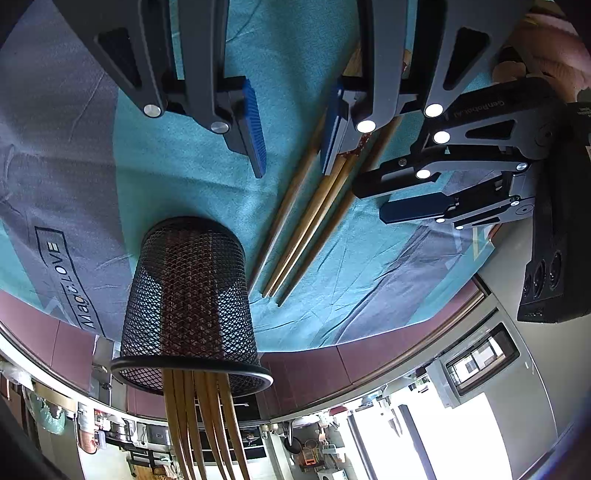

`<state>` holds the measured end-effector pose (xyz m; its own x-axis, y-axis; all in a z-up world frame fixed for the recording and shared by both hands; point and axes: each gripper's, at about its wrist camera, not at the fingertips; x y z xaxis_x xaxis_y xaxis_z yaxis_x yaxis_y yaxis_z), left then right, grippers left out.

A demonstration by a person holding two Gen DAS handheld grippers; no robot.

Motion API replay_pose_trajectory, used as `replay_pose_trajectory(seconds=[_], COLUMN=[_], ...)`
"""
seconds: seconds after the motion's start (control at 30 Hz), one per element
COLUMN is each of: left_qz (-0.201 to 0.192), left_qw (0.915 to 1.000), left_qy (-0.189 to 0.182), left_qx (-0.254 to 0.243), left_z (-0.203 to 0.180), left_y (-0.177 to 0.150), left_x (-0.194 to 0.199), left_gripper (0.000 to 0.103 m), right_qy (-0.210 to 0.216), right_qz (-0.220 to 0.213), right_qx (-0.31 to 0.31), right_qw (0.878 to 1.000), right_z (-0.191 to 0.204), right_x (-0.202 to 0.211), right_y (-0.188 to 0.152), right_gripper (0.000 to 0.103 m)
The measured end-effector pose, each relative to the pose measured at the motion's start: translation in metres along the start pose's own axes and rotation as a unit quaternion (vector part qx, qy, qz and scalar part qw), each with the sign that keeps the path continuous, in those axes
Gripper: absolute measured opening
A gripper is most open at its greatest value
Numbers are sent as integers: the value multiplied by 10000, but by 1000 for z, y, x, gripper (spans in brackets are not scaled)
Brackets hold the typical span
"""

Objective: Organize utensils
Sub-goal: 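Hover both open tools over the remaining chopsticks, lining up the next grasp, then close the left tool on a chopstick while the right tool grasps another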

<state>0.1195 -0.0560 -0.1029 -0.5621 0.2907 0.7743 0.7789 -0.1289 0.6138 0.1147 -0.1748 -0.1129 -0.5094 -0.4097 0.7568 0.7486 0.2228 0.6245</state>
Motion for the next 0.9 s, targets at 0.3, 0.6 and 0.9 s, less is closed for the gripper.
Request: replay_pose_trajectory(seconds=[0.3, 0.6, 0.9], left_qz=[51, 97, 100], left_qw=[10000, 9999, 9998], left_qy=[67, 104, 109], left_qx=[45, 83, 146], left_z=[2, 6, 5], left_y=[12, 31, 37], left_x=[-8, -25, -30], left_gripper=[36, 29, 17], right_qy=[-111, -245, -334], right_qz=[-21, -55, -60], right_qx=[33, 2, -72], right_qw=[9999, 9997, 9994], right_z=[-1, -4, -2], right_x=[-9, -25, -38], right_y=[11, 28, 39], right_gripper=[27, 26, 17])
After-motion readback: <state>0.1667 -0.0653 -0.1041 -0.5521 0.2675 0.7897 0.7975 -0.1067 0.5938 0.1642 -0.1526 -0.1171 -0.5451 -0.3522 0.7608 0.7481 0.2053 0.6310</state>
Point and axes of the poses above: each gripper's, at about its wrist camera, not at the fingertips, and x roughly against the way its jaws point, z to its left, y to its top, and after that the axes turned 3 degrees about x, right-handed
